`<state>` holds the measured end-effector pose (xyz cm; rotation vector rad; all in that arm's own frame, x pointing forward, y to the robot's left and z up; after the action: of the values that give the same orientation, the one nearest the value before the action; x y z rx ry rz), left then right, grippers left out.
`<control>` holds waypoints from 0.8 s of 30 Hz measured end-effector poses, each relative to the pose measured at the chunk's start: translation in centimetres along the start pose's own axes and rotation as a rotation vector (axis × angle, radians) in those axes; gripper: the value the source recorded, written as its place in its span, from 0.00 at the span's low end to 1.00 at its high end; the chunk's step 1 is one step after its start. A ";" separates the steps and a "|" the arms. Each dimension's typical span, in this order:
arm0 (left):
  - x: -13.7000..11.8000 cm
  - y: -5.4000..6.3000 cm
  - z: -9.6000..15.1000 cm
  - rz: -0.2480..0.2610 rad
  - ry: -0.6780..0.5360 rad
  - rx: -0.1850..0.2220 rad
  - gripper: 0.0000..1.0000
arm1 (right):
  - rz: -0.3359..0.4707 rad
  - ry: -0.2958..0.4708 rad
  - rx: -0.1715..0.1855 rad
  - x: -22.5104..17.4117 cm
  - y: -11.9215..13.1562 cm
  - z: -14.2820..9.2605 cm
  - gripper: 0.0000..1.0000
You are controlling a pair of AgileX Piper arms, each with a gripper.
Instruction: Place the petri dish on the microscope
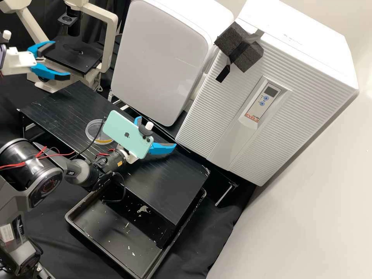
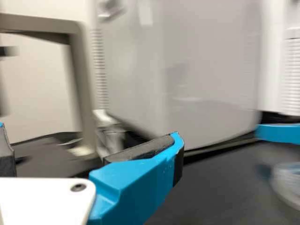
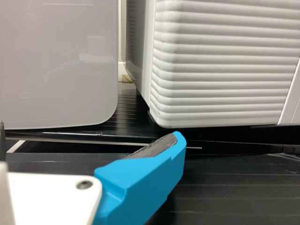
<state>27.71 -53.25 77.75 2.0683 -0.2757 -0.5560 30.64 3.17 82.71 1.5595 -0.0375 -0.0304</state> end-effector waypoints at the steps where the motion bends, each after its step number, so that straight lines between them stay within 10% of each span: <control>1: 0.2 0.0 0.6 -0.003 -0.027 0.002 1.00 | 0.000 0.000 0.000 0.0 0.0 0.0 1.00; 24: 2.5 -5.1 8.3 -0.311 -0.408 0.000 1.00 | 0.000 0.000 0.000 0.0 0.0 0.0 1.00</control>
<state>25.70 -57.72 69.01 1.9961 -0.1872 -1.1712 30.64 3.17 82.71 1.5595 -0.0375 -0.0304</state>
